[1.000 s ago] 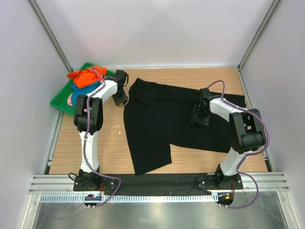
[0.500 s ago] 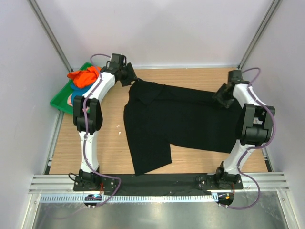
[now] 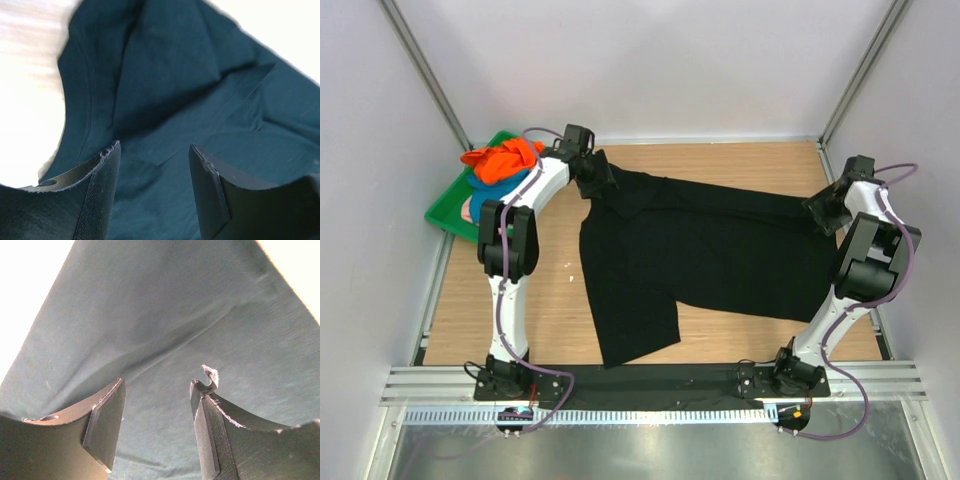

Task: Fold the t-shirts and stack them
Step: Fold the tshirt

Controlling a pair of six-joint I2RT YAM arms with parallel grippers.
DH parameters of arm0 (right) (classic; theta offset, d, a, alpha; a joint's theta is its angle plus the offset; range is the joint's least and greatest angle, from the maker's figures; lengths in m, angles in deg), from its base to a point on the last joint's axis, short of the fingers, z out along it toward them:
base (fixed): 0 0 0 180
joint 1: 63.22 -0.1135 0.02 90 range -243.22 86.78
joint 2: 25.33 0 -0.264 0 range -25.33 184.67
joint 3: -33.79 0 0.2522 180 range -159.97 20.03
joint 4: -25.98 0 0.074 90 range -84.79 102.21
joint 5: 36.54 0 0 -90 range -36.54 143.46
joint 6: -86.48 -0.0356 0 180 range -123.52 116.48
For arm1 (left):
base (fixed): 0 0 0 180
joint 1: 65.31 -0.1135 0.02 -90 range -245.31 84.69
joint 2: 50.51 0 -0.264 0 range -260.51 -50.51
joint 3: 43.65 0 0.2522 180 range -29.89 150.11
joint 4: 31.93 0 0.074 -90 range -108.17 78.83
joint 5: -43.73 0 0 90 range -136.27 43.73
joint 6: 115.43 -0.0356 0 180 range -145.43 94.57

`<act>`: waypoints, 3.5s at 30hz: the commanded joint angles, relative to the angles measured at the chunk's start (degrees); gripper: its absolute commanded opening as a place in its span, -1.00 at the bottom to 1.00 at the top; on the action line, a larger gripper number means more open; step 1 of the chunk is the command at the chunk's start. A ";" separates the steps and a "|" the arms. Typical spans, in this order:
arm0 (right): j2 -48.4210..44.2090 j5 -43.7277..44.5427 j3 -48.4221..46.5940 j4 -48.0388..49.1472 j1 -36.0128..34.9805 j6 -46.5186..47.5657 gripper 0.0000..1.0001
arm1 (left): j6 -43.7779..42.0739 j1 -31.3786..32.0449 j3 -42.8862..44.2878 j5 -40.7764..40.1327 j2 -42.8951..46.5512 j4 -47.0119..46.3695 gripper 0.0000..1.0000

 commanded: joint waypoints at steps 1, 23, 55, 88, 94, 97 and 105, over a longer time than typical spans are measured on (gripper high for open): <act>1.52 0.71 -3.91 1.11 2.50 2.30 0.21 | -3.66 1.78 -0.75 0.43 2.31 0.97 0.16; 3.11 10.29 -5.95 1.81 4.08 6.17 -0.41 | -2.89 3.10 -1.98 -3.71 3.10 0.44 0.06; 4.51 -8.76 -10.60 11.64 -19.97 -3.73 0.08 | -7.64 5.04 5.23 -8.36 1.33 -0.87 0.09; 32.38 -5.70 -38.12 20.19 -40.57 -21.07 -0.97 | -6.84 -1.03 -15.87 -6.70 21.56 -1.41 0.09; 31.85 -6.40 -38.03 16.85 -40.83 -19.58 -0.44 | -6.40 -1.38 -16.05 -5.64 22.17 -1.67 0.09; 31.85 -6.40 -37.33 16.75 -41.53 -18.88 -0.43 | -6.40 -1.47 -16.75 -5.47 22.61 -1.76 0.09; 33.43 -7.81 -38.39 17.36 -42.59 -19.93 -0.60 | -6.40 -2.34 -19.21 -5.64 24.72 -2.11 0.10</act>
